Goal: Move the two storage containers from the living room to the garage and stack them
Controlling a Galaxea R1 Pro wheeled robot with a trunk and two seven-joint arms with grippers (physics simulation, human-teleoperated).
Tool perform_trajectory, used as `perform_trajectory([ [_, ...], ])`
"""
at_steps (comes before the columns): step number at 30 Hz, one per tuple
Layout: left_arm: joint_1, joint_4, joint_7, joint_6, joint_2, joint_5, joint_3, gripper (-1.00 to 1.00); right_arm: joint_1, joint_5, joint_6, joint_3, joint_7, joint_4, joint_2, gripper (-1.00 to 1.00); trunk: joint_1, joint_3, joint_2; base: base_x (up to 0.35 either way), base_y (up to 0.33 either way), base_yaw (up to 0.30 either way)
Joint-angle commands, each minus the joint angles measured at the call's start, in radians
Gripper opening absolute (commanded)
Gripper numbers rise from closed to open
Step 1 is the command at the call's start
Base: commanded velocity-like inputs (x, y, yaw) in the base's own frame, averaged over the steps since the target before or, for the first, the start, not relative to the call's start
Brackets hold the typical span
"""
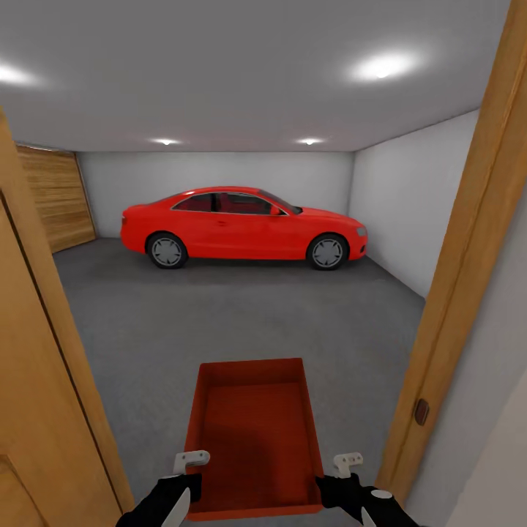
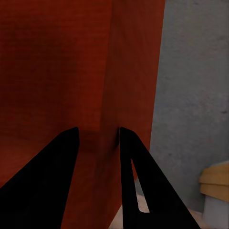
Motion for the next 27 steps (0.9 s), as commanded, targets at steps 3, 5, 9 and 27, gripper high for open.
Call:
perform_trajectory([
  [3, -0.001, -0.004, 0.01, -0.086, 0.006, -0.025, 0.015, -1.0, 0.001, -0.005, 0.007, 0.008, 0.025, 0.0, -0.001, -1.0, 0.0, 0.0, -0.001, 0.001, 0.049, 0.0],
  [5, -0.001, -0.004, 0.01, -0.086, 0.006, -0.025, 0.015, -1.0, 0.001, -0.005, 0.007, 0.008, 0.025, -0.001, -0.001, -1.0, 0.0, 0.0, -0.001, 0.0, 0.015, 0.0],
  [9, -0.001, -0.004, 0.01, -0.086, 0.006, -0.025, 0.015, -1.0, 0.001, -0.005, 0.007, 0.008, 0.025, 0.0, -0.001, -1.0, 0.0, 0.0, -0.001, 0.0, 0.005, 0.0],
  [27, -0.001, -0.004, 0.007, -0.085, 0.004, -0.023, 0.015, -1.0, 0.001, -0.003, 0.007, 0.008, 0.023, 0.0, -0.001, -1.0, 0.0, 0.0, -0.001, 0.013, 0.005, 0.0],
])
